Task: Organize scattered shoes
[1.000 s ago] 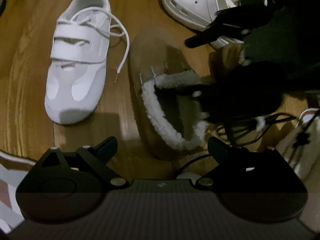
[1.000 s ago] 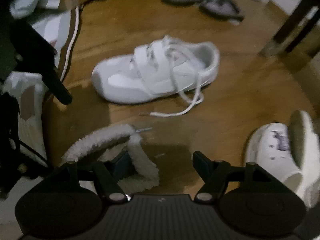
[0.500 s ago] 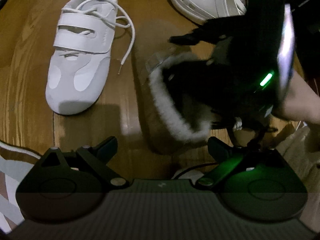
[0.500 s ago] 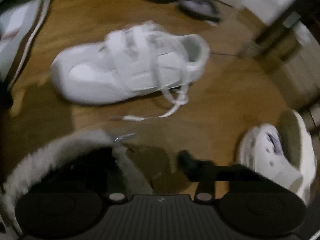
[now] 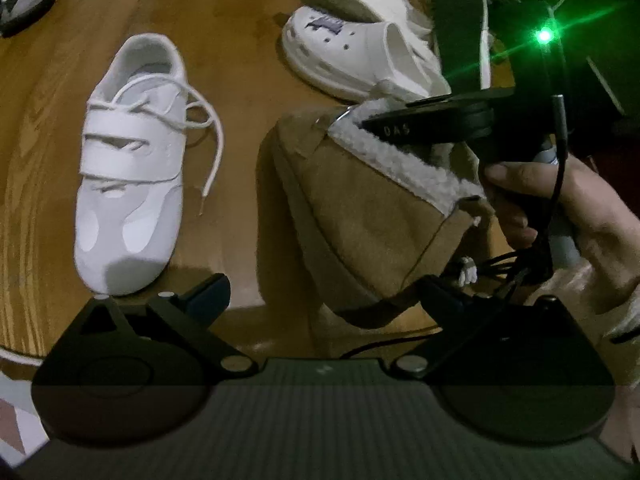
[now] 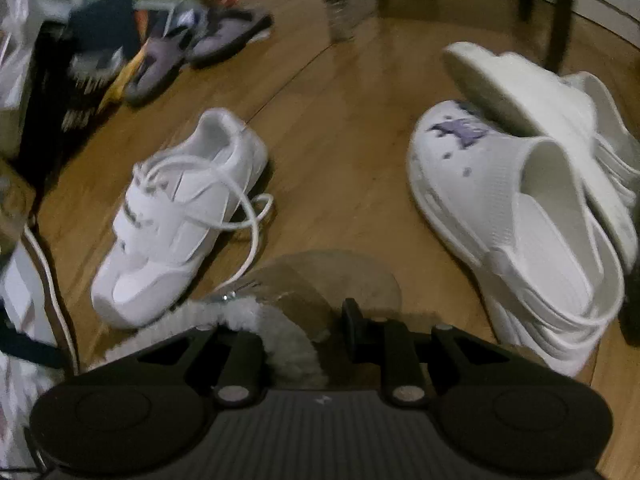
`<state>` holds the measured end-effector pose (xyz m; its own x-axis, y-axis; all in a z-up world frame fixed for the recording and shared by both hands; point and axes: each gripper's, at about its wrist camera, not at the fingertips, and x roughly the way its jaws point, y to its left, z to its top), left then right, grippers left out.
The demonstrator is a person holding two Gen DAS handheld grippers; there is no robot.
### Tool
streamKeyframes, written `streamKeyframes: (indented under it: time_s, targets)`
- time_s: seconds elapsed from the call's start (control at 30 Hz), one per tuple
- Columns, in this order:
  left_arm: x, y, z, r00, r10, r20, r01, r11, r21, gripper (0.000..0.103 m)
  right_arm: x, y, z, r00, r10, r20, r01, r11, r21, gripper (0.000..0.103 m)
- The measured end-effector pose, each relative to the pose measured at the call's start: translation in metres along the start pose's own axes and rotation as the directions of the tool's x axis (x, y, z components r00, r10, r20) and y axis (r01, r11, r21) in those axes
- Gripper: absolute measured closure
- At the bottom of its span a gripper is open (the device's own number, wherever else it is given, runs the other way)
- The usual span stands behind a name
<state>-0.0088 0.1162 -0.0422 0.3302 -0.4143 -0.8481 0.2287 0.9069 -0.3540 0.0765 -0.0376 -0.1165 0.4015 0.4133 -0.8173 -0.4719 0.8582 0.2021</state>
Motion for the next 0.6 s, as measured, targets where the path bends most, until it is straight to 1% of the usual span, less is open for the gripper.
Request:
streamKeyframes:
  time_s: [0.1,0.17,0.23,0.27,0.33,0.37,0.4,0.47,0.5,0.53,0.57,0.6]
  targets:
    - [-0.014,-0.013,0.009,0.996,-0.070,0.056,0.068,0.997,0.044,0.000,-0.028,-0.010,0.003,0.997,0.010,0.074,-0.013,0.999,0.041,0.084]
    - [-0.021,-0.024,0.014,0.989,-0.116,0.089,0.109,0.991,0.079,0.000,-0.061,-0.021,0.003,0.987,-0.026,0.157,0.016,0.998,0.064,0.084]
    - [-0.019,-0.037,0.020,0.984,-0.146,0.103,0.134,0.984,0.117,0.000,-0.091,-0.030,-0.001,0.971,-0.091,0.219,0.076,0.994,0.076,0.084]
    - [-0.018,-0.044,0.022,0.981,-0.160,0.109,0.145,0.980,0.135,0.000,-0.113,-0.037,-0.006,0.953,-0.163,0.257,0.146,0.986,0.084,0.084]
    - [-0.011,-0.056,0.025,0.983,-0.154,0.101,0.136,0.976,0.171,0.000,-0.136,-0.050,-0.017,0.921,-0.272,0.278,0.245,0.961,0.129,0.084]
    - [-0.005,-0.065,0.027,0.985,-0.146,0.091,0.126,0.973,0.194,0.000,-0.147,-0.059,-0.023,0.902,-0.327,0.280,0.293,0.943,0.160,0.084]
    - [0.000,-0.072,0.029,0.986,-0.146,0.080,0.127,0.970,0.206,0.000,-0.155,-0.076,-0.031,0.888,-0.384,0.253,0.331,0.916,0.227,0.085]
    - [0.009,-0.083,0.032,0.986,-0.155,0.061,0.138,0.965,0.221,0.000,-0.162,-0.106,-0.043,0.870,-0.454,0.191,0.375,0.862,0.341,0.085]
    - [0.013,-0.088,0.033,0.985,-0.162,0.052,0.146,0.963,0.228,0.000,-0.162,-0.117,-0.047,0.863,-0.474,0.171,0.388,0.841,0.377,0.085]
    - [0.018,-0.096,0.034,0.985,-0.170,0.040,0.155,0.957,0.244,0.000,-0.163,-0.137,-0.057,0.854,-0.504,0.130,0.406,0.801,0.441,0.085]
    - [0.021,-0.101,0.035,0.985,-0.171,0.034,0.157,0.954,0.256,0.000,-0.163,-0.152,-0.067,0.850,-0.517,0.096,0.412,0.768,0.491,0.084]
    - [0.024,-0.105,0.036,0.985,-0.171,0.029,0.157,0.951,0.266,0.000,-0.163,-0.169,-0.077,0.847,-0.529,0.054,0.418,0.726,0.547,0.084]
